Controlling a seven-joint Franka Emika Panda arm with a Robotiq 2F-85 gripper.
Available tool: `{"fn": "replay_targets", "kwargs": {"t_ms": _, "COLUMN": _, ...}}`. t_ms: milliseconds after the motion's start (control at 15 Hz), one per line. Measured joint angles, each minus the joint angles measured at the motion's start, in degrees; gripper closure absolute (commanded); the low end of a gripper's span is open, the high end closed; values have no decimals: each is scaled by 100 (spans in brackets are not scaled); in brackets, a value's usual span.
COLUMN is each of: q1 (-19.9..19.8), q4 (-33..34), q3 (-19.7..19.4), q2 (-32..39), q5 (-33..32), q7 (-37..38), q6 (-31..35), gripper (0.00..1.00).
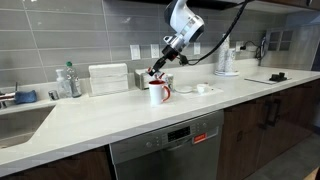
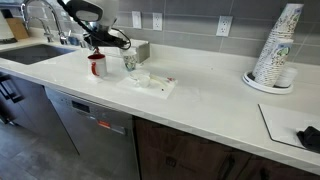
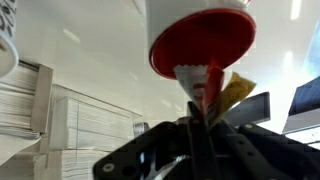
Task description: Pick up all the sachets from the white saucer and put them in the red and white mug
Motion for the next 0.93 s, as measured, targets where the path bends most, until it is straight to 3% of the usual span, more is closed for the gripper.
{"fn": "replay_targets", "kwargs": {"t_ms": 933, "q1": 14, "q4": -414, "q3": -104, "q2": 2, "q5": 760, "q7": -794, "q6": 198, "gripper": 99}}
